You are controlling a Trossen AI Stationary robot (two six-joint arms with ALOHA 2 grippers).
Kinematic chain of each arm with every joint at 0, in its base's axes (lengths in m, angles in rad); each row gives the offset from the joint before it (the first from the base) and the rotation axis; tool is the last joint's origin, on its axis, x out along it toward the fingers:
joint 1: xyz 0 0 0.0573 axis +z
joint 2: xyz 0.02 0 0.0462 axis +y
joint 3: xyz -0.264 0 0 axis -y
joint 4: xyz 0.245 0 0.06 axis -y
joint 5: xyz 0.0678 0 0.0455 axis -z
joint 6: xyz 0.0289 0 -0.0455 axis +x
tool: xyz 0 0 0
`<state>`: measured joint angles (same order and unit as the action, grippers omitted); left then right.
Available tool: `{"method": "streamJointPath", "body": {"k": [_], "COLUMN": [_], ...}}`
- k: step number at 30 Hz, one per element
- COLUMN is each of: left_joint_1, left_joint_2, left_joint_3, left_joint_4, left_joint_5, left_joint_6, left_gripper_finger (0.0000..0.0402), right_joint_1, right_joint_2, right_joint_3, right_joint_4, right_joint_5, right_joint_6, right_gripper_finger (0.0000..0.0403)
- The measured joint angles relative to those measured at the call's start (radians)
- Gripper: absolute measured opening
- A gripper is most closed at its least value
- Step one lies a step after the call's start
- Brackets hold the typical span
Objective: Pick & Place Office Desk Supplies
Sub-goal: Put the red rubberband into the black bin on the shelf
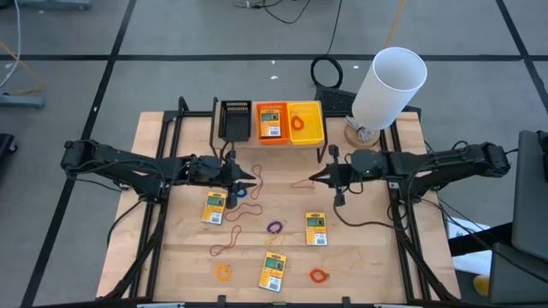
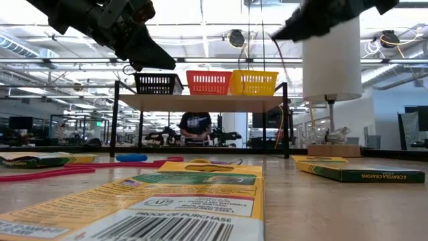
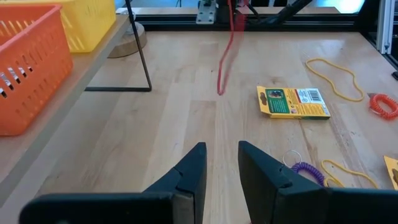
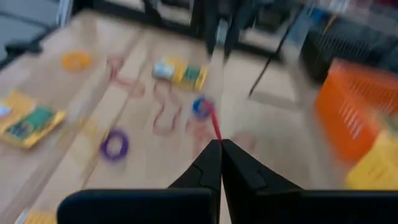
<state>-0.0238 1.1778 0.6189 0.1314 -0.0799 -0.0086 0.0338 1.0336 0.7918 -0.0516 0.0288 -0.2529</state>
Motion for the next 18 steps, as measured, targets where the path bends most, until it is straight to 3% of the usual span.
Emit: {"method": "streamJointPath", "body": {"k": [14, 18], "left_joint_1": [0.000, 0.000], "left_joint_2": [0.000, 0.000], "left_joint_3": [0.000, 0.000], "left_joint_4": [0.000, -0.003], "left_joint_5": [0.000, 0.000], "left_joint_6": [0.000, 0.008], "left_gripper_finger": [0.0081, 0.0081], "right_joint_1": [-0.112, -0.159], "right_joint_2": [-0.001, 0.029], "right_joint_3": [0.000, 0.000], "right_joint_4": [0.372, 0.453], "right_joint_5": [-0.009, -0.083], "right_joint_6": [-0.137, -0.136], "right_gripper_finger": [0.0000, 0.0000]}}
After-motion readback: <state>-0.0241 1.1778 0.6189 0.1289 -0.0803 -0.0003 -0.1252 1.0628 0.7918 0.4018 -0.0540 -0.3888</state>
